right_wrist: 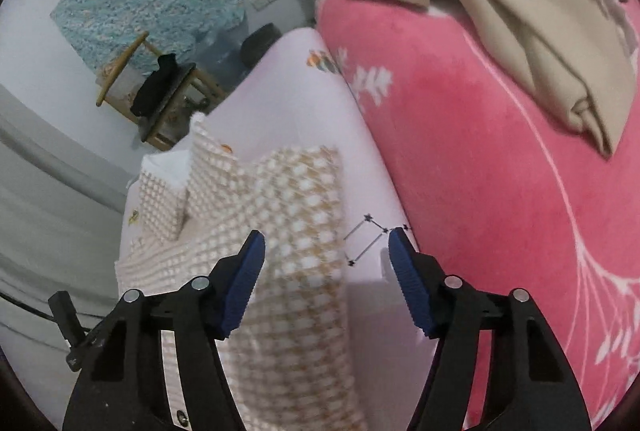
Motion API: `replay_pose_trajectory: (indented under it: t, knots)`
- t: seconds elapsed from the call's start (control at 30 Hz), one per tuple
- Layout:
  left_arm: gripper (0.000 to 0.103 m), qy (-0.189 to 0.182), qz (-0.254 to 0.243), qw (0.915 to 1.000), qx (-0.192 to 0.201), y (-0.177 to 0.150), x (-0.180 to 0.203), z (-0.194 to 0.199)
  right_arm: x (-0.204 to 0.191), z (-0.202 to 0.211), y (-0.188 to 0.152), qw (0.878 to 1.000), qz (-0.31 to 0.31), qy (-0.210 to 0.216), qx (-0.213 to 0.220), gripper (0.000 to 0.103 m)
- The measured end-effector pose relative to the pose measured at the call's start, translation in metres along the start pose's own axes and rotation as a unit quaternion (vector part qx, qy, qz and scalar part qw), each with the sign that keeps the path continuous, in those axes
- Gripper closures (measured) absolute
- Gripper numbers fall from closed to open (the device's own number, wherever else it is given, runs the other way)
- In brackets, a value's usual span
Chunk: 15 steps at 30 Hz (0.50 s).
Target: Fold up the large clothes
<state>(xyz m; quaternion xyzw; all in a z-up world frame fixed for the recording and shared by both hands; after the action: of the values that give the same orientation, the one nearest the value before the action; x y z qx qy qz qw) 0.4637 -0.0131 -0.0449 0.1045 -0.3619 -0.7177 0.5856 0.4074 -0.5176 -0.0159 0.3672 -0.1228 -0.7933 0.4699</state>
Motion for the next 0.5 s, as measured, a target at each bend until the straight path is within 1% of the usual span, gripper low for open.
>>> replay_pose_trajectory:
  t: [0.03,0.1,0.13,0.2,0.3,0.33,0.4,0.43,0.5]
  knots:
    - [0.063,0.001,-0.008,1.0000,0.001,-0.001,0.002,-0.001,-0.001,-0.002,-0.002,1.000,0.004,0.002,-0.001,0.041]
    - [0.075,0.015,-0.020,0.9997,0.001,-0.002,0.004,-0.005,-0.001,-0.006,-0.002,1.000,0.009,0.004,0.001,0.041]
    - [0.085,0.019,-0.024,0.9995,0.003,-0.001,0.005,-0.006,0.000,-0.007,-0.002,1.000,0.011,0.005,0.001,0.041]
    - [0.095,0.025,-0.033,0.9990,0.016,0.003,0.005,-0.002,0.002,-0.006,0.000,1.000,0.015,0.007,0.004,0.041]
    - [0.096,0.027,-0.056,0.9965,0.057,0.013,0.012,0.018,0.000,-0.010,0.002,1.000,0.026,0.005,0.009,0.041]
    - [0.096,0.031,-0.068,0.9940,0.080,0.019,0.015,0.032,-0.002,-0.010,0.002,0.999,0.031,0.005,0.010,0.041]
    - [0.096,0.054,-0.083,0.9889,0.111,0.026,0.016,0.049,-0.006,-0.009,0.002,0.999,0.040,0.005,0.012,0.041]
    - [0.096,0.063,-0.082,0.9878,0.117,0.028,0.012,0.053,-0.009,-0.011,0.001,0.999,0.045,0.005,0.013,0.041]
    - [0.096,0.071,-0.068,0.9898,0.103,0.026,0.000,0.048,-0.014,-0.016,0.000,0.998,0.055,0.002,0.013,0.041]
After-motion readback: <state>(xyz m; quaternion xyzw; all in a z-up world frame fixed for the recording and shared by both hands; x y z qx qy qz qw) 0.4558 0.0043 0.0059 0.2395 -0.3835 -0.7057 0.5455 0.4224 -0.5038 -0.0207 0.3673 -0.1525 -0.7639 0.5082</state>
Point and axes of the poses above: each gripper's, at about its wrist camera, not at the fingertips, and z roughly against the way its jaws point, x to its right, y to its top, the point moved 3 cm from there along -z, roughly the way its jaws point, and after that the axes turned 10 degrees about x, right-handed, at the moved point
